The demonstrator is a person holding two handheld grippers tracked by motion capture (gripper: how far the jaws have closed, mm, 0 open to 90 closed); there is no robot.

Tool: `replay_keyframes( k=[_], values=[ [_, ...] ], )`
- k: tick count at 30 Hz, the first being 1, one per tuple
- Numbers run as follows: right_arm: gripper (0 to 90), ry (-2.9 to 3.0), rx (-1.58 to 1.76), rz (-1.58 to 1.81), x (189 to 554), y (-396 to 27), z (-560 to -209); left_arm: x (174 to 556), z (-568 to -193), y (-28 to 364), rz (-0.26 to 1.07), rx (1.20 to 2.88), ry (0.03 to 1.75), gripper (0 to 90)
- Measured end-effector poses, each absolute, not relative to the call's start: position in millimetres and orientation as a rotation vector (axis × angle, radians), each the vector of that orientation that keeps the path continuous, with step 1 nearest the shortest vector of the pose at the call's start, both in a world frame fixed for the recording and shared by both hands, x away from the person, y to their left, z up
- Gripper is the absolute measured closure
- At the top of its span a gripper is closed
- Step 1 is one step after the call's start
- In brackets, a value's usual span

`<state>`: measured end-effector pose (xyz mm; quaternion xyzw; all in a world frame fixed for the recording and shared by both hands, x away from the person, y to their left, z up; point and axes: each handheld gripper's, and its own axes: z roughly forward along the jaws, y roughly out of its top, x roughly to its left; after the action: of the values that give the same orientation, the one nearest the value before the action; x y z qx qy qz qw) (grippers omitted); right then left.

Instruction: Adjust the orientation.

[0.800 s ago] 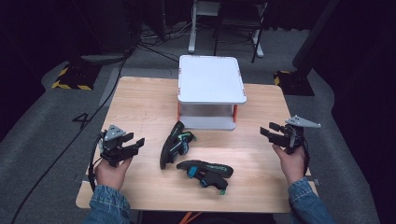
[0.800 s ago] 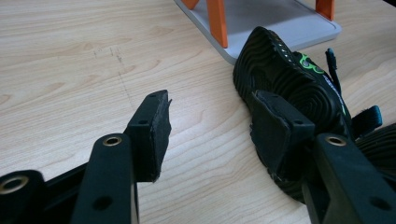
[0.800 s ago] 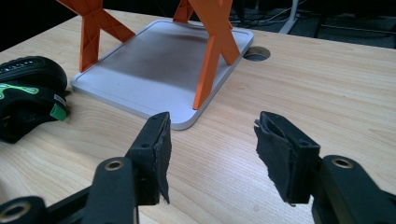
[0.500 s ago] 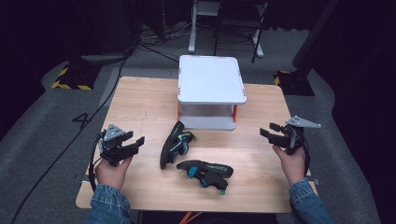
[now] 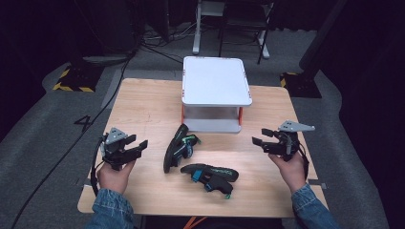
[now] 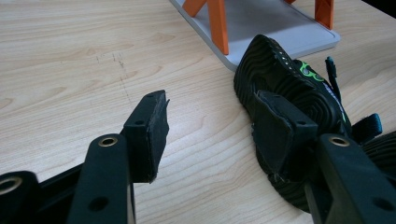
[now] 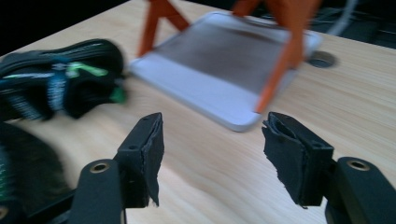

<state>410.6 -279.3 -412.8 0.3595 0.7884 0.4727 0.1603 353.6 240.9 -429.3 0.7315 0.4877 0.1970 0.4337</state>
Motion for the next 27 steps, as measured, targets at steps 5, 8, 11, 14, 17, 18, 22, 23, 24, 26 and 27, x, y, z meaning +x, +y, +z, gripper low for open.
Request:
replay_keyframes(
  k=[5, 8, 11, 14, 17, 18, 22, 23, 24, 26, 27],
  values=[
    [35.1, 2.409, 0.860, 1.366, 396.8, -237.6, -415.3, 353.9, -430.9, 239.2, 0.490, 1.839, 1.212, 45.5],
    [35.1, 2.471, 0.796, 1.369, 391.0, -221.0, -417.2, 354.1, -431.3, 239.4, 0.491, 1.840, 1.211, 45.5],
    [35.1, 2.532, 0.712, 1.367, 383.9, -202.3, -418.5, 353.2, -431.4, 239.4, 0.492, 1.838, 1.214, 45.4],
    [34.9, 2.596, 0.640, 1.365, 378.2, -185.3, -420.8, 351.2, -432.2, 239.7, 0.493, 1.844, 1.216, 45.4],
    [34.5, 2.695, 0.561, 1.311, 374.7, -164.1, -430.0, 347.8, -432.5, 242.5, 0.502, 1.844, 1.221, 45.4],
    [34.6, 2.715, 0.538, 1.293, 373.4, -159.6, -432.4, 347.8, -432.5, 242.5, 0.502, 1.844, 1.221, 45.4],
    [35.1, 2.755, 0.492, 1.265, 370.8, -148.8, -437.7, 346.6, -434.4, 243.8, 0.496, 1.843, 1.237, 45.2],
    [35.4, 2.766, 0.481, 1.256, 370.2, -145.7, -439.1, 346.2, -434.9, 243.8, 0.497, 1.843, 1.239, 45.1],
    [35.9, 2.778, 0.467, 1.240, 369.6, -142.0, -440.7, 346.1, -434.8, 244.0, 0.499, 1.844, 1.237, 45.2],
    [38.8, 2.792, 0.445, 1.207, 369.3, -137.9, -442.7, 345.8, -434.5, 244.5, 0.497, 1.843, 1.235, 45.2],
    [40.1, 2.799, 0.437, 1.196, 369.1, -136.4, -443.5, 345.7, -434.5, 244.6, 0.496, 1.842, 1.236, 45.2]
  ],
)
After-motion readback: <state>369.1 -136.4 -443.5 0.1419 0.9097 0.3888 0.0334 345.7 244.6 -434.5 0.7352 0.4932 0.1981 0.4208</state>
